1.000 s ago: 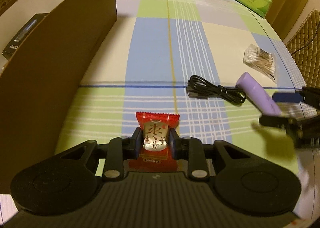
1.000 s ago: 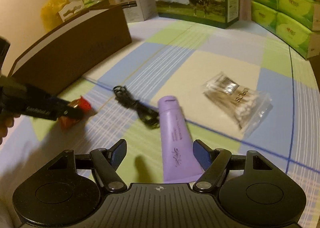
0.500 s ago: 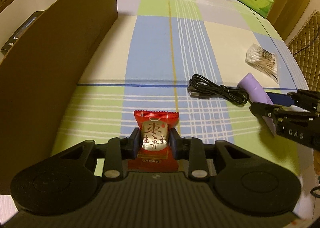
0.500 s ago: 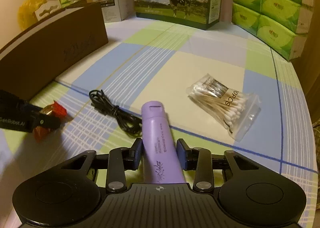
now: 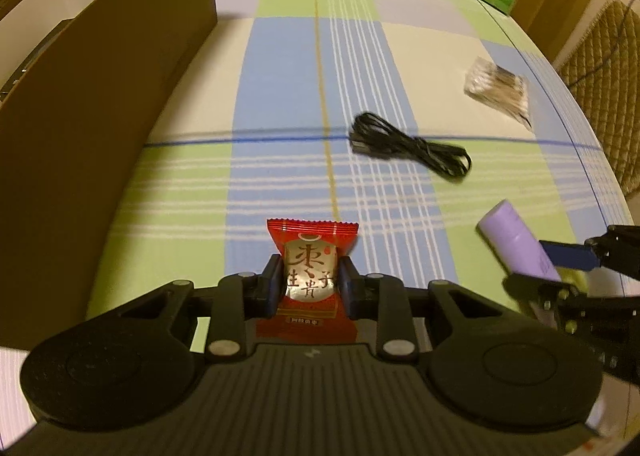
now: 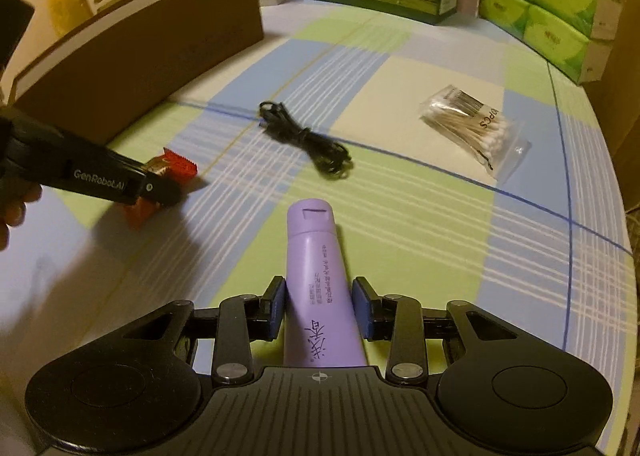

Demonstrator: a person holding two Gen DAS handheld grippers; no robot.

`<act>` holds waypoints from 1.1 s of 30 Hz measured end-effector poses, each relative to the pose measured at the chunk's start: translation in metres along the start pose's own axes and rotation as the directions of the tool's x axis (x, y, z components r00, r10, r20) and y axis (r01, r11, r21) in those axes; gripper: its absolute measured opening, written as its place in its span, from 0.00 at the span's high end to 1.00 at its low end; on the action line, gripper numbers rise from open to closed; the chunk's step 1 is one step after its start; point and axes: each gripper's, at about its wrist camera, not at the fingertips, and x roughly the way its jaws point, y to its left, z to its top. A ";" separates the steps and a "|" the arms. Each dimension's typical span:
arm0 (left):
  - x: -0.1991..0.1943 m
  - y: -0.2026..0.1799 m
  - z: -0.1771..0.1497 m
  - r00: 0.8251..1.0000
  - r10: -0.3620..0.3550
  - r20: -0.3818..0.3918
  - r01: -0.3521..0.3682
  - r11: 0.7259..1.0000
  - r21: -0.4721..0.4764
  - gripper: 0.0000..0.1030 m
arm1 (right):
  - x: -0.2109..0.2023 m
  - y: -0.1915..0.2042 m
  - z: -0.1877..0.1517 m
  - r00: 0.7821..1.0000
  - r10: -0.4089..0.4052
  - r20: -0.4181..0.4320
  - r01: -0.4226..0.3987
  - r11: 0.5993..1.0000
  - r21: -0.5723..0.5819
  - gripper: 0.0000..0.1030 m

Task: Organize objects
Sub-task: 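Carry the red candy packet and purple tube toward the open box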

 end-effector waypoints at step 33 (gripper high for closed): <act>-0.082 0.029 -0.042 0.992 -0.093 0.090 0.094 0.996 -0.003 0.78 | -0.037 0.045 0.017 0.992 0.123 -0.004 -0.119 0.967 0.226 0.70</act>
